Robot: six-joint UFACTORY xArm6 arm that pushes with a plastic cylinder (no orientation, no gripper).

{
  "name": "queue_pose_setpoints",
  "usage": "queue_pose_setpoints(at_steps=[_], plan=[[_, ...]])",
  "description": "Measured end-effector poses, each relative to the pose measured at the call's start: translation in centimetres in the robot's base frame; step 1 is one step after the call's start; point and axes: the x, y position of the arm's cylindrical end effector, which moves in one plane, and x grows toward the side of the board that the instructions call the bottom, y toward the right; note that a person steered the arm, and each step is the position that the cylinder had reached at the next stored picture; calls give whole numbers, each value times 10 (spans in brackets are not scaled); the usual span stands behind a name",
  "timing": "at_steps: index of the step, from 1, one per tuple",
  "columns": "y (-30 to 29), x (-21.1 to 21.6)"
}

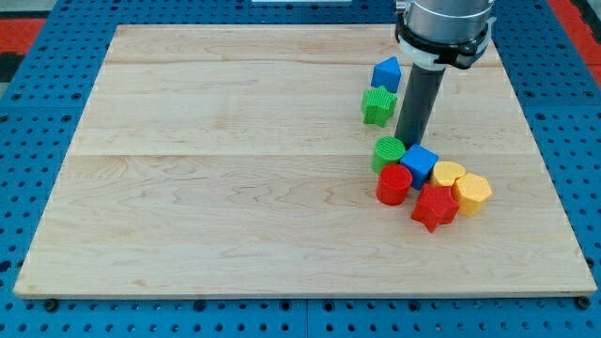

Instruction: Move the green star closer to the green circle

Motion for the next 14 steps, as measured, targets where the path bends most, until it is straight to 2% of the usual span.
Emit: queue_pose_setpoints(at_steps=[1,2,3,4,5,9,11,14], plan=[[9,-28],[28,-37],[30,-78],[3,-93],[-24,-66],[-117,-58],[-47,-45],[-31,-28]])
